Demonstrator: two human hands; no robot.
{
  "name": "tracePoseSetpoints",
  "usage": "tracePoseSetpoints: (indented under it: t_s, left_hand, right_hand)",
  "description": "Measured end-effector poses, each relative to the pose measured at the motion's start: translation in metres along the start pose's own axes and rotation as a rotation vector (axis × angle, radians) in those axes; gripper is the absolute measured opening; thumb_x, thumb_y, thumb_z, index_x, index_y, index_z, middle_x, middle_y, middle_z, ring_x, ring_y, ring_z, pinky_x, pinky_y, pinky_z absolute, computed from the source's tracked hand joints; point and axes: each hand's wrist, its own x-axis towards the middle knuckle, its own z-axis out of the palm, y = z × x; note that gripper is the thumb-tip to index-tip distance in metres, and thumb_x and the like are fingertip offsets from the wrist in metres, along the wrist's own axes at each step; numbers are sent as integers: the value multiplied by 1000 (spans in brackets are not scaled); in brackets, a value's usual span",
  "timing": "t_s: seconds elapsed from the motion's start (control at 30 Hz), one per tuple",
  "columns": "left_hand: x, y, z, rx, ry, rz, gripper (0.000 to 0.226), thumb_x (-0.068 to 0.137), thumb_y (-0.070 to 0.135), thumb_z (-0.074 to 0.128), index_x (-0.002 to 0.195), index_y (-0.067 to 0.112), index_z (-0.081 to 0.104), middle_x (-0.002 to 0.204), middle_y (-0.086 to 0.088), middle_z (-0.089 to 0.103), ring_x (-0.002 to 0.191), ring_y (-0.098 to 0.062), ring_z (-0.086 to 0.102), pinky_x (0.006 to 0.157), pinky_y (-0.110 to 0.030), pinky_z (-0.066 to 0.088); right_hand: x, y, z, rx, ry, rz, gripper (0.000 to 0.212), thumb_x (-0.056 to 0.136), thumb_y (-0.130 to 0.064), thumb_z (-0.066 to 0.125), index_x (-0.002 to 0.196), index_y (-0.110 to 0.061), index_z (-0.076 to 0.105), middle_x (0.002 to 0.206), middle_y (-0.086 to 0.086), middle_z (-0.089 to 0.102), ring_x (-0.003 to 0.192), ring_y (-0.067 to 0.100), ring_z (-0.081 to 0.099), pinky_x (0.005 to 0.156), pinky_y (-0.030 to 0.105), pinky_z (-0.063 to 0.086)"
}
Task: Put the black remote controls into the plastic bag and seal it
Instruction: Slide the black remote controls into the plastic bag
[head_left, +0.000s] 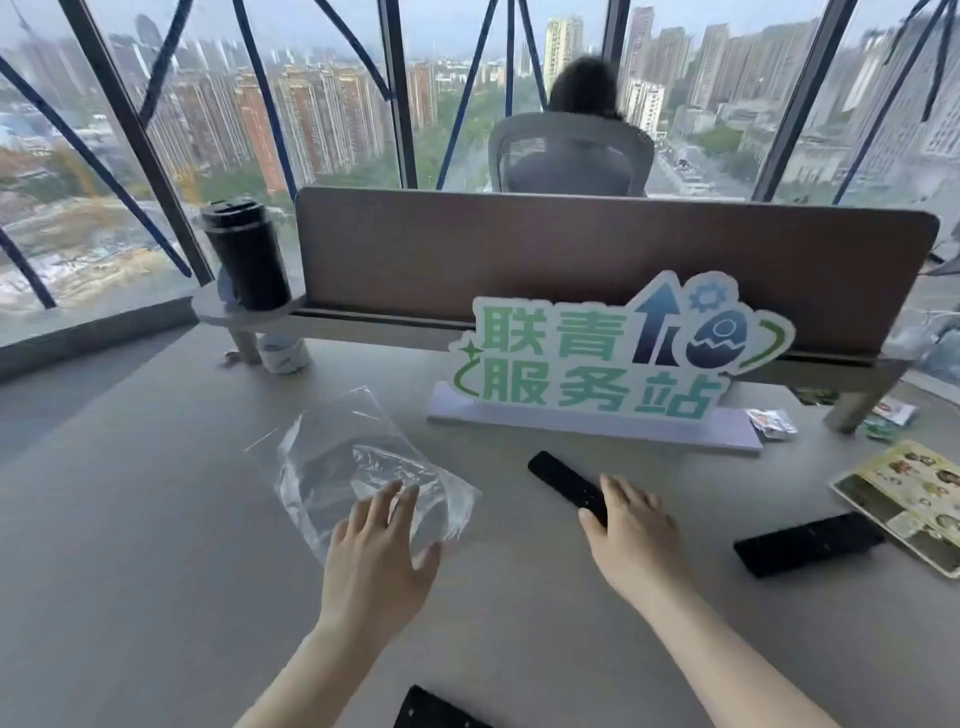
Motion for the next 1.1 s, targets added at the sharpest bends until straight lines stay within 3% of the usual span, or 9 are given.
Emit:
tracePoseSetpoints:
  t_s: [0.17, 0.23, 0.4, 0.63, 0.77, 0.87, 0.93, 1.03, 1.1]
  left_hand:
    - [-15, -17, 20, 28, 16, 19, 7, 74, 16, 71, 81, 18, 71, 85, 0, 66, 75, -27, 62, 56, -35, 49]
    - [-22, -20, 20, 22, 12, -12, 11, 82, 15, 63, 72, 17, 67, 76, 2, 61, 65, -24, 58, 47, -30, 41]
    - [-38, -22, 10, -73, -20, -11, 26, 92, 21, 45, 73, 13, 61, 73, -2, 52, 57, -27, 56, 46, -31, 39]
    - [-53, -14, -18, -219, 68, 28, 22, 93, 20, 43, 93, 14, 64, 80, -6, 55, 64, -31, 60, 56, -39, 50]
    - [-54, -3, -37, -245, 106, 48, 20, 91, 20, 45, 92, 13, 64, 80, -7, 56, 66, -33, 62, 56, -38, 50]
    - [-55, 0, -48, -248, 115, 46, 19, 90, 20, 47, 85, 13, 63, 77, -6, 55, 66, -31, 61, 55, -37, 48]
    - [-56, -3, -51, -241, 121, 20, 20, 90, 21, 48, 77, 11, 60, 74, -6, 52, 64, -30, 58, 52, -33, 40]
    - [-58, -12, -50, -268, 109, -16, 23, 89, 22, 47, 71, 11, 56, 74, -4, 50, 63, -28, 52, 53, -31, 32]
    - [-60, -19, -47, -293, 111, -24, 23, 90, 23, 47, 75, 12, 62, 77, -4, 53, 66, -28, 54, 54, -30, 32]
  right_hand:
    - [-6, 8, 20, -143, 123, 53, 54, 99, -39, 47, 148, -18, 39, 143, 3, 53, 131, 28, 42, 102, 39, 38]
    - [-14, 8, 25, -142, 120, 83, 46, 96, -38, 53, 137, -18, 51, 133, 6, 56, 125, 28, 46, 98, 38, 41]
    - [-56, -2, 6, 154, -98, 219, 34, 72, -40, 60, 97, -17, 56, 92, 5, 68, 82, 26, 64, 65, 32, 46]
    - [-132, -15, -38, 673, -320, 85, 23, 86, -35, 56, 93, -13, 54, 67, 0, 64, 40, 13, 34, 40, 21, 27]
    - [-143, -64, -37, 457, -304, -68, 31, 83, -43, 56, 94, -14, 57, 71, -3, 63, 55, 13, 47, 53, 27, 36]
    - [-130, -110, -17, 513, -261, -125, 23, 87, -36, 57, 85, -15, 47, 71, -2, 50, 60, 15, 43, 57, 32, 32]
    - [-123, -134, 0, 615, -210, -137, 19, 87, -30, 58, 96, -16, 49, 78, -3, 52, 66, 14, 47, 61, 31, 37]
    - [-124, -142, 17, 710, -179, -143, 39, 84, -36, 57, 121, -24, 54, 104, -1, 65, 89, 20, 62, 79, 34, 50]
    - [-133, -128, 14, 619, -81, -164, 28, 87, -31, 54, 114, -24, 61, 105, -1, 66, 93, 19, 62, 81, 33, 50]
